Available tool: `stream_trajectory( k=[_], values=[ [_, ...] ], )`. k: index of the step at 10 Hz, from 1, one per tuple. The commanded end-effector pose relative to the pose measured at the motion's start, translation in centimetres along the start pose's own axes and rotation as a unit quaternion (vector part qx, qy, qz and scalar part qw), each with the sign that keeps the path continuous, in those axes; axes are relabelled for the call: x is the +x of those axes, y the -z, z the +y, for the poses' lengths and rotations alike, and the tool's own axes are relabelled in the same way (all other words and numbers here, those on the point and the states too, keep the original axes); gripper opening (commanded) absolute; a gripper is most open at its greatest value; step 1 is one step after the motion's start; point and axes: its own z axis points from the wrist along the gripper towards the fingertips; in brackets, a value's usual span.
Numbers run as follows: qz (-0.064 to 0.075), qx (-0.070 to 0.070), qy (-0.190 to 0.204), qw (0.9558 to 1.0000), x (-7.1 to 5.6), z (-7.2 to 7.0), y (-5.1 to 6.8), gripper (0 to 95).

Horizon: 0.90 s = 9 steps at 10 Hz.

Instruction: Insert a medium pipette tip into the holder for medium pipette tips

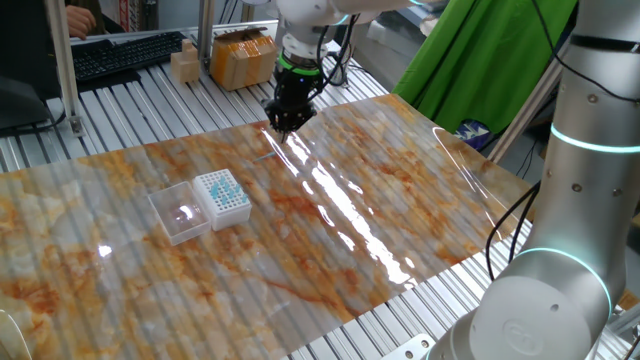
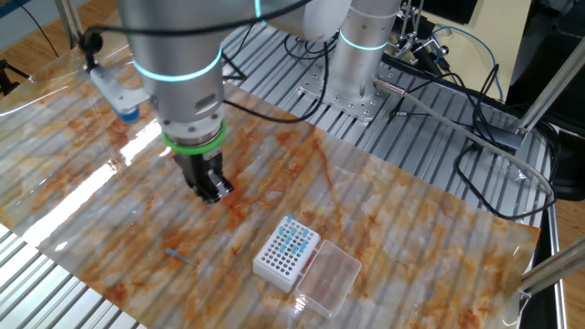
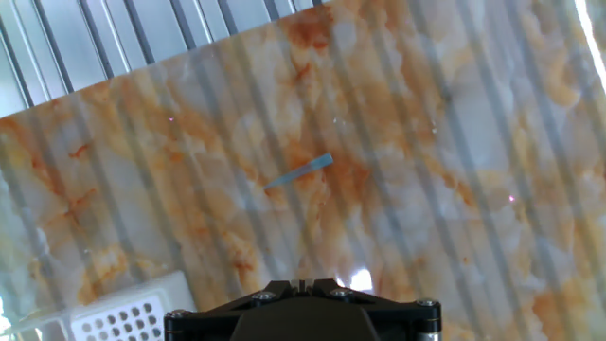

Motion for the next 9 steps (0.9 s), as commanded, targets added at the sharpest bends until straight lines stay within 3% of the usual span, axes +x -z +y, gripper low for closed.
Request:
stream_trajectory(
  k=[1,9],
  values=[
    [-0.001,-0.001,0.008,1.0,-0.4,0.0,-0.7,0.0],
    [-0.005,-0.001,0.021,0.9998,-0.8,0.0,-3.6,0.0]
  ],
)
